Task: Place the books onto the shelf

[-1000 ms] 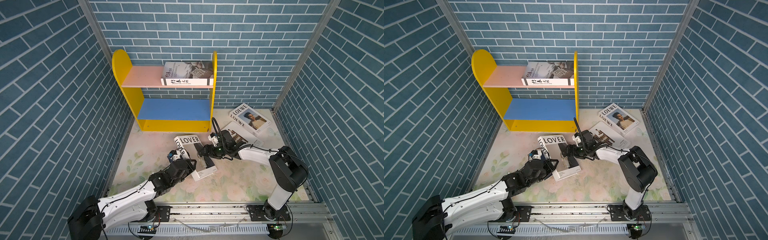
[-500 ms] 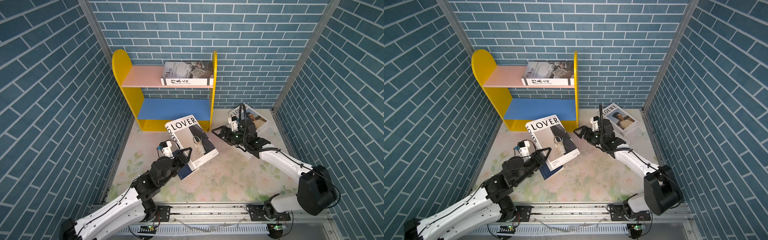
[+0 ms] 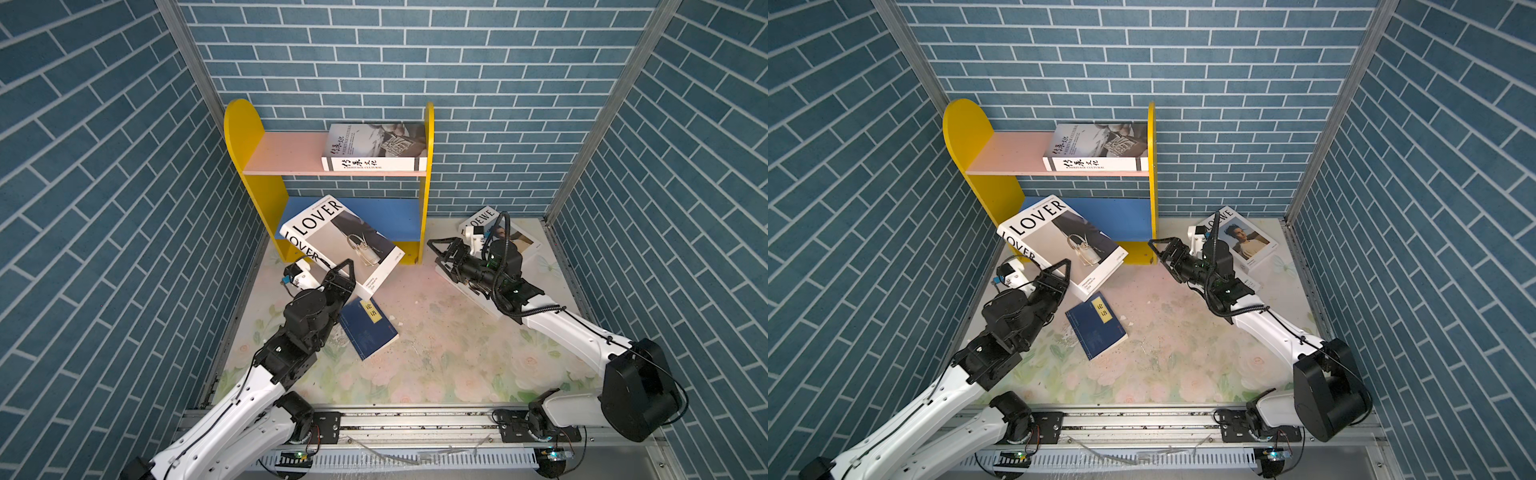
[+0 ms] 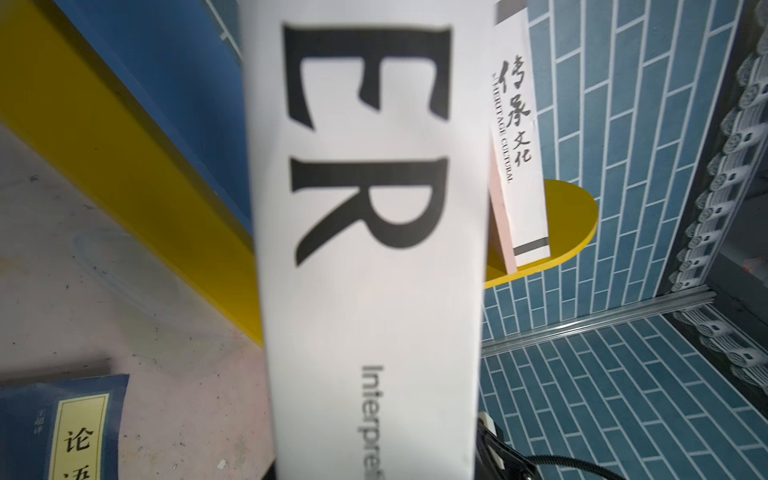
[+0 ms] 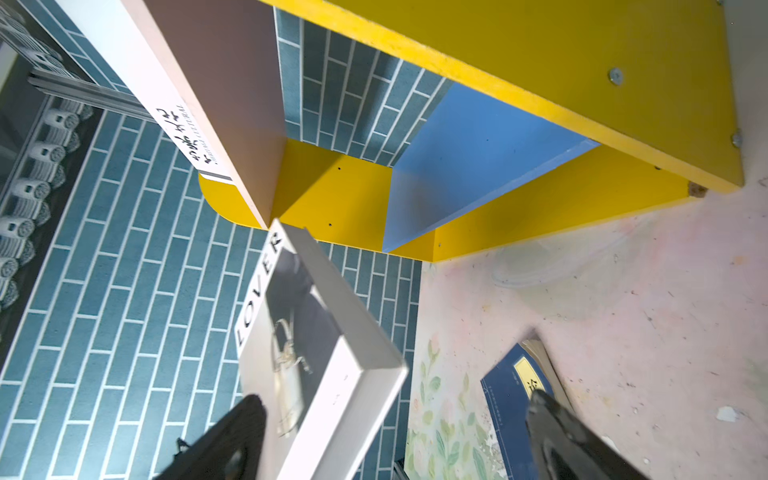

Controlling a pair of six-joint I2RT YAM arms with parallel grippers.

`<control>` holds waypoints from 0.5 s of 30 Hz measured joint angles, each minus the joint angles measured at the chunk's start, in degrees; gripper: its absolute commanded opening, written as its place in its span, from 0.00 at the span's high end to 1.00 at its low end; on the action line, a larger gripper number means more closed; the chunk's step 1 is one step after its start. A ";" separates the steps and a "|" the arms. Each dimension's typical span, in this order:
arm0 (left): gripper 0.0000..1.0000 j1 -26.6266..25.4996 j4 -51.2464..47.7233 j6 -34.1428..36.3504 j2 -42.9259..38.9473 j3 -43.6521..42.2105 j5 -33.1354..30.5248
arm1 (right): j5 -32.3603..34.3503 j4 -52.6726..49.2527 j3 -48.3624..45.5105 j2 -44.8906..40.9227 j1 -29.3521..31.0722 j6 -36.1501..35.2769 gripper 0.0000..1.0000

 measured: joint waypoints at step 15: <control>0.65 7.08 19.15 -0.96 17.68 2.10 -1.01 | 1.22 0.94 3.76 5.22 2.54 0.90 0.02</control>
